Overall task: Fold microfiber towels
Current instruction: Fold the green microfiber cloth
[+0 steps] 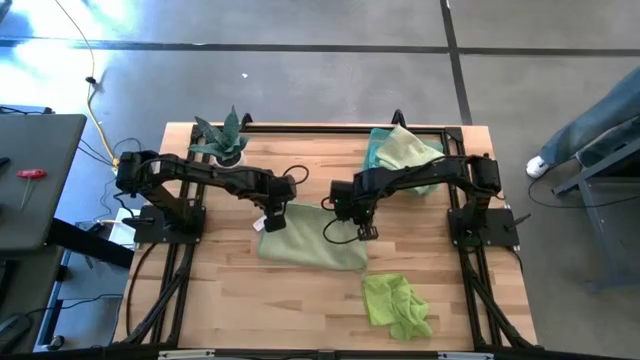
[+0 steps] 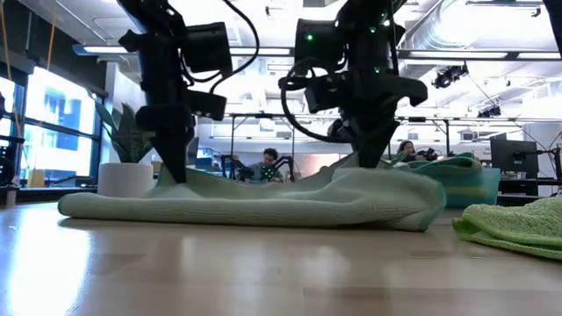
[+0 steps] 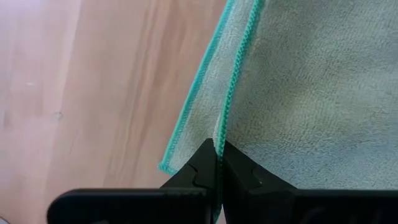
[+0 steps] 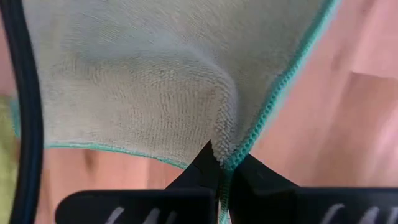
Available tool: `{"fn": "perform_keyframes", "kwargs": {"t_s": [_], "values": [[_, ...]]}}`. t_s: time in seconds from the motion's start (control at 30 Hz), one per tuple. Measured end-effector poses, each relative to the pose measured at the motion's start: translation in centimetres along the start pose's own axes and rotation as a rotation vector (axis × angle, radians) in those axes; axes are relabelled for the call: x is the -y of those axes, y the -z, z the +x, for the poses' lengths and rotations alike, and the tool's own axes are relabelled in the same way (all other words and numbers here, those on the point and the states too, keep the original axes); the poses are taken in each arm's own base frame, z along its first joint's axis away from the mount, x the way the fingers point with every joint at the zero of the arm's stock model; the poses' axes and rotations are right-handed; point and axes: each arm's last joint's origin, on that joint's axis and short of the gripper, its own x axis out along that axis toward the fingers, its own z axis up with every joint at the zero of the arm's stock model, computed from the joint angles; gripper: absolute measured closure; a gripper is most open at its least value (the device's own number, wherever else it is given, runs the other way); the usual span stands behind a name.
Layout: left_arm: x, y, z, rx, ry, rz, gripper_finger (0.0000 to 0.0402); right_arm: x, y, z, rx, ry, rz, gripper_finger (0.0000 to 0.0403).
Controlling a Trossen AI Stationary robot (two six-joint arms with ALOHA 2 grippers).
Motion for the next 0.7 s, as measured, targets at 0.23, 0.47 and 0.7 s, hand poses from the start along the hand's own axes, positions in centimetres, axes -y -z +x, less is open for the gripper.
{"fn": "perform_keyframes", "kwargs": {"t_s": [0.23, 0.47, 0.7], "values": [[-0.23, -0.09, 0.02, 0.007, -0.012, -0.008, 0.0401, 0.31, -0.18, -0.06, 0.021, 0.030, -0.003, 0.0402], [-0.24, -0.12, 0.02, 0.011, -0.021, -0.019, 0.0395, 0.48, -0.51, -0.08, 0.051, 0.070, 0.048, 0.0401], [-0.47, 0.05, 0.00, 0.001, -0.094, -0.036, 0.0339, 0.54, -0.29, -0.09, 0.024, 0.104, 0.055, 0.0335]]}}
